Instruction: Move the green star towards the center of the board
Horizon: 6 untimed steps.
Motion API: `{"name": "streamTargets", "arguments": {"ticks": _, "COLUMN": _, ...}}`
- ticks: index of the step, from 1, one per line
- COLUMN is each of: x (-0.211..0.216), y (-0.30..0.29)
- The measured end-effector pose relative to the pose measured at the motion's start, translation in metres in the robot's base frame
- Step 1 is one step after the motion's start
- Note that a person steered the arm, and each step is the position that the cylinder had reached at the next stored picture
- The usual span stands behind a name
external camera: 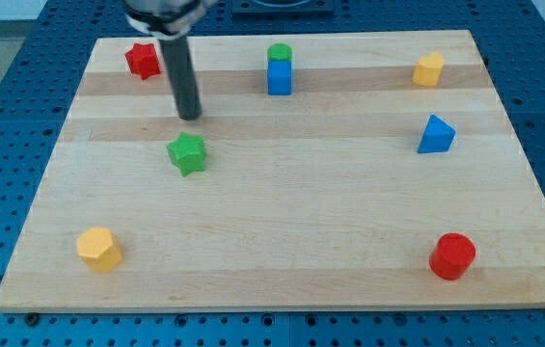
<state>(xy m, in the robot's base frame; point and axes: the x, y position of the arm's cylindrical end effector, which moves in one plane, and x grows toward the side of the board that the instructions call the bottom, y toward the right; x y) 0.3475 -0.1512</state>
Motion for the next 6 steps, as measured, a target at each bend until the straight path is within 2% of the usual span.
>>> {"name": "streamTargets", "arguments": {"ticks": 1, "x": 0.007, "y": -0.041}}
{"name": "streamTargets", "arguments": {"ticks": 2, "x": 0.085, "y": -0.041}}
{"name": "streamTargets", "arguments": {"ticks": 4, "x": 0.1, "y": -0.04}}
{"name": "streamTargets", "arguments": {"ticks": 6, "x": 0.079, "y": 0.015}}
